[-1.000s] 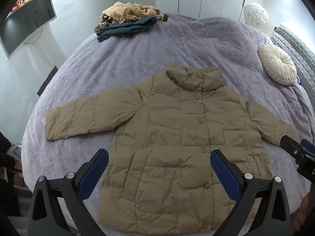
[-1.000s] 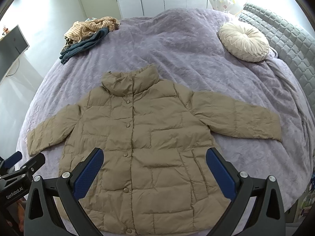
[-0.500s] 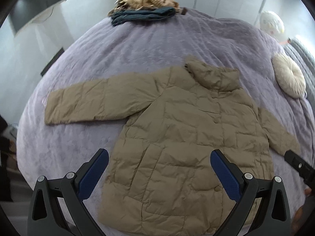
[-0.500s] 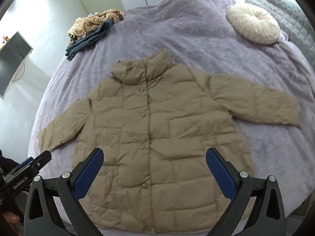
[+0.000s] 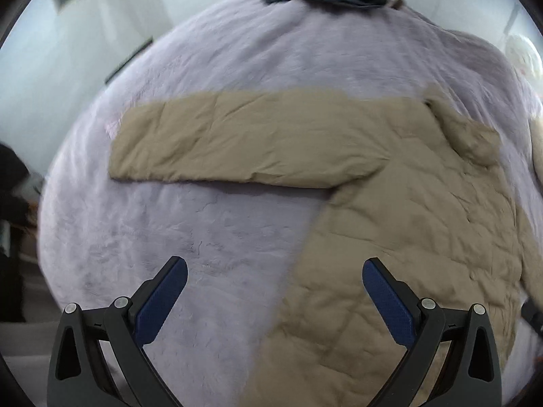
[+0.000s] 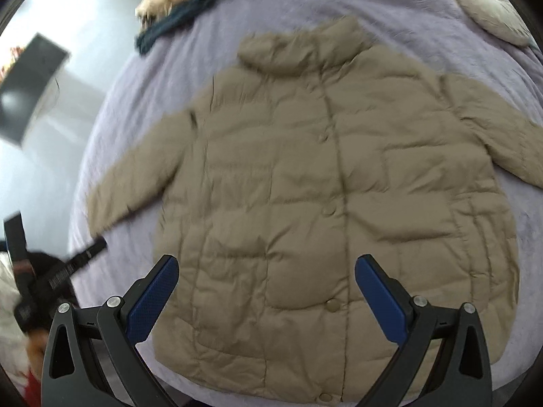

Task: Fold large clothes
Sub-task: 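Grasp the jacket side and sleeve with the left gripper and fold it over the body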

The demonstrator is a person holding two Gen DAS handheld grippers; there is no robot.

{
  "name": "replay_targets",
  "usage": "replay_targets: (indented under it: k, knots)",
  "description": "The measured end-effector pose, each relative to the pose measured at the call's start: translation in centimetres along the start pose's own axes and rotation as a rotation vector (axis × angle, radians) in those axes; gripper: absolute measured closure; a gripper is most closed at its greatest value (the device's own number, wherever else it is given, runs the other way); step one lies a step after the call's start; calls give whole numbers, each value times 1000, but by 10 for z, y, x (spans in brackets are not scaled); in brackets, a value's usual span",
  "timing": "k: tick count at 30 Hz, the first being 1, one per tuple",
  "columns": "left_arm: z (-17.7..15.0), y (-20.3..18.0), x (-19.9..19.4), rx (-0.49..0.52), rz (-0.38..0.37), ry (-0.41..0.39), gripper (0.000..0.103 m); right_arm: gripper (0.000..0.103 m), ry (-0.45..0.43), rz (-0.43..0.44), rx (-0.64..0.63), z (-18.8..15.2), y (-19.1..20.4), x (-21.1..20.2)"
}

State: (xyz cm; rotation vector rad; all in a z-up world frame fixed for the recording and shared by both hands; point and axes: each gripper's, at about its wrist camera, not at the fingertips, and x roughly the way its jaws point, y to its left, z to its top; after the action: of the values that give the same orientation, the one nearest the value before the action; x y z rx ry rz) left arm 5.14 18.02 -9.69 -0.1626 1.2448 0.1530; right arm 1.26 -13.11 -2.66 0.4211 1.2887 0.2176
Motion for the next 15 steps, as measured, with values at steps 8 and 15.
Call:
replay_targets:
  k: [8,15]
  knots:
    - [29,92,93,-338,-190,22,0,0,93,-37,-49,-9,25,61]
    - [57,131,149,-491,-388,-38,0,0,93,-29,-96,-4,44,88]
